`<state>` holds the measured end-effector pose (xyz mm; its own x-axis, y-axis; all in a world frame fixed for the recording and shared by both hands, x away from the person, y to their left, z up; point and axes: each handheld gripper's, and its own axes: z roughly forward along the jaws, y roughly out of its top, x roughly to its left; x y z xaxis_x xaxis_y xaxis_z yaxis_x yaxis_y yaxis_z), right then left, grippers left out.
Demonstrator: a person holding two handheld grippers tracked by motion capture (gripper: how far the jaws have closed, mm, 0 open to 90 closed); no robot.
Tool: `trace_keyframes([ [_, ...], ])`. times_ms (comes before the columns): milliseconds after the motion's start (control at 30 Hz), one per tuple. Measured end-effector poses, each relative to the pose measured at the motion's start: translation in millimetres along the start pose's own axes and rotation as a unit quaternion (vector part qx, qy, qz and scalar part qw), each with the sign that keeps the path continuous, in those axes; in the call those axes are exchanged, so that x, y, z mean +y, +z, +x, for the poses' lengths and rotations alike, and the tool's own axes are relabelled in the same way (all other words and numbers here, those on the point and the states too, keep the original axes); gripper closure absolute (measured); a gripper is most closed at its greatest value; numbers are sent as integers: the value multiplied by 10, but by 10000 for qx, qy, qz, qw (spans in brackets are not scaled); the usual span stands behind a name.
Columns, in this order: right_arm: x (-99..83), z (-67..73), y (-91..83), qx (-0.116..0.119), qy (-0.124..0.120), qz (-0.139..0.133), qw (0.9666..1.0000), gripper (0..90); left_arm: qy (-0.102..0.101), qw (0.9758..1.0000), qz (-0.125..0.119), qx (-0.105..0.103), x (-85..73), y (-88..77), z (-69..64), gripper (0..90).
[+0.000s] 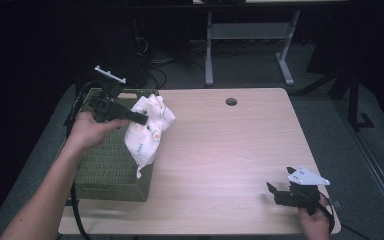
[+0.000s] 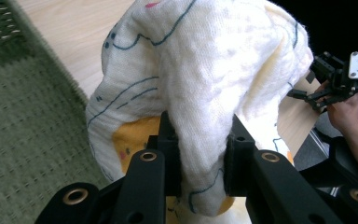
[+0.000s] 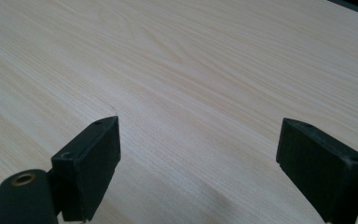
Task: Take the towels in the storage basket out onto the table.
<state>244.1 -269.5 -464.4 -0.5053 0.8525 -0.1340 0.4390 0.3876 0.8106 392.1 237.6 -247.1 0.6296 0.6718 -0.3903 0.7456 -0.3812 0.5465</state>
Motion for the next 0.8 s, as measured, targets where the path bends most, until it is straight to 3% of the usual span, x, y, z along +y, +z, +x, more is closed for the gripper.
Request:
trace_keyframes([
  [800, 1, -23, -39, 2, 69, -73, 9999, 132, 263, 9991, 253, -217, 236, 496, -293, 731],
])
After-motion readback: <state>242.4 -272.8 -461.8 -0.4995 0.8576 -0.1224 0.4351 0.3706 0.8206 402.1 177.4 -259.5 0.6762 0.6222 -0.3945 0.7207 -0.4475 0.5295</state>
